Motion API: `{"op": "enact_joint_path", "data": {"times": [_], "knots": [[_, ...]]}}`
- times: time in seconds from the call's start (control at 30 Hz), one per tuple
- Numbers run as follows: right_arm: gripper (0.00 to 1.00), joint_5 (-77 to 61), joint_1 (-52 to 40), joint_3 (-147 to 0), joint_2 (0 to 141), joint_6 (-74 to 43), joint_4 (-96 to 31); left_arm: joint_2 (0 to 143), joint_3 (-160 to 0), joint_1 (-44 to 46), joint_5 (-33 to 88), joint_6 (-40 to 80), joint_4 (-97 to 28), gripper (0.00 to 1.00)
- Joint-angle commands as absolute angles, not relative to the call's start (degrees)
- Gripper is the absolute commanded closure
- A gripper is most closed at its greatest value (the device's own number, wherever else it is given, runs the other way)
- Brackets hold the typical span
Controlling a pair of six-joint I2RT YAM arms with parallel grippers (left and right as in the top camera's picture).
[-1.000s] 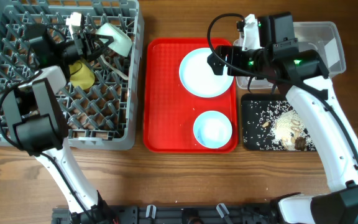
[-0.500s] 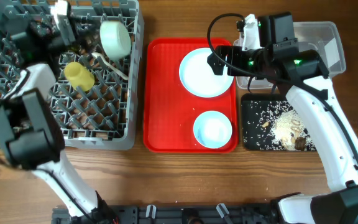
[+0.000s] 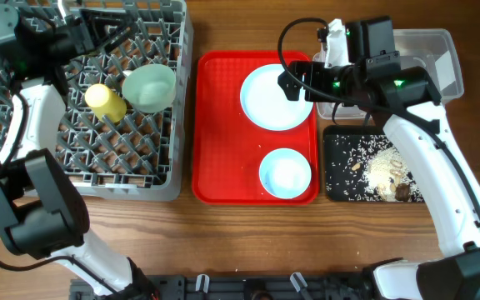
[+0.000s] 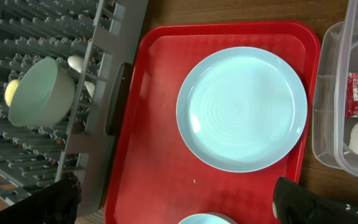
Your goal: Sort waste into correct bins and load items into the dishwasher rack
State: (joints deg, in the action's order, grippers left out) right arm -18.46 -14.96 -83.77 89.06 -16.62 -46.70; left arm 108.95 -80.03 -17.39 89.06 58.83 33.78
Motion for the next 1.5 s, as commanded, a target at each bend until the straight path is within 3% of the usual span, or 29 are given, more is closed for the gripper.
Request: {"op": "enact_joint_path", "data": {"times": [0.0,0.13,0.33,0.5,0.63,0.77,0.87,0.93,1.0,1.03,1.07,1.1,1.13,1.17,1.2,1.23,1.27,1.33,1.4,1.47], "knots": [[0.00,-19.35,-15.03,-83.66,89.80,-16.95,-46.54,109.54,-79.61,-18.68,89.47,57.01,33.52,0.00],[0.00,-19.35,-15.03,-83.66,89.80,-16.93,-46.54,109.49,-79.64,-18.94,84.44,61.01,34.61,0.00],[0.00,-19.35,-15.03,-83.66,89.80,-16.95,-46.54,109.45,-81.69,-20.05,60.75,65.76,35.14,0.01],[0.00,-19.35,-15.03,-83.66,89.80,-16.93,-46.54,109.45,-81.69,-19.66,37.80,41.32,12.40,0.01],[0.00,-19.35,-15.03,-83.66,89.80,-16.93,-46.54,107.20,-83.00,-19.03,37.26,24.08,-6.02,0.02],[0.00,-19.35,-15.03,-83.66,89.80,-16.93,-46.54,100.66,-94.56,-16.69,28.45,12.19,-28.23,0.05],[0.00,-19.35,-15.03,-83.66,89.80,-16.95,-46.54,96.44,-100.29,-13.10,28.14,7.57,-39.66,0.19],[0.00,-19.35,-15.03,-83.66,89.80,-16.95,-46.54,94.37,-100.29,-8.93,27.73,5.04,-46.50,0.50],[0.00,-19.35,-15.03,-83.66,89.80,-16.93,-46.54,94.80,-100.27,-5.30,26.85,2.94,-52.10,0.58],[0.00,-19.35,-15.03,-83.66,89.80,-16.93,-46.54,95.50,-100.14,-3.57,26.87,1.61,-54.76,0.53],[0.00,-19.35,-15.03,-83.66,89.80,-16.93,-46.54,96.36,-99.88,-1.98,26.81,1.50,-56.58,0.27],[0.00,-19.35,-15.03,-83.66,89.80,-16.95,-46.54,96.99,-99.39,-0.78,26.94,1.45,-57.23,0.16],[0.00,-19.35,-15.03,-83.66,89.80,-16.95,-46.54,97.73,-98.96,0.45,26.94,1.48,-57.52,0.72],[0.00,-19.35,-15.03,-83.66,89.80,-16.95,-46.54,98.37,-98.61,1.23,26.94,1.52,-57.56,0.93],[0.00,-19.35,-15.03,-83.66,89.80,-16.95,-46.54,99.13,-98.32,2.24,26.87,1.48,-58.17,0.90],[0.00,-19.35,-15.03,-83.66,89.80,-16.95,-46.54,99.90,-98.30,2.90,26.85,1.48,-59.11,0.67],[0.00,-19.35,-15.03,-83.66,89.80,-16.93,-46.54,100.49,-98.30,3.31,26.79,1.48,-59.96,0.52],[0.00,-19.35,-15.03,-83.66,89.80,-16.93,-46.54,102.02,-98.30,4.51,21.37,1.78,-61.87,0.64],[0.00,-19.35,-15.03,-83.66,89.80,-16.95,-46.54,103.09,-98.24,6.35,12.78,1.83,-63.77,0.64],[0.00,-19.35,-15.03,-83.66,89.80,-16.95,-46.54,104.20,-98.24,8.62,9.28,1.93,-64.93,0.76]]}}
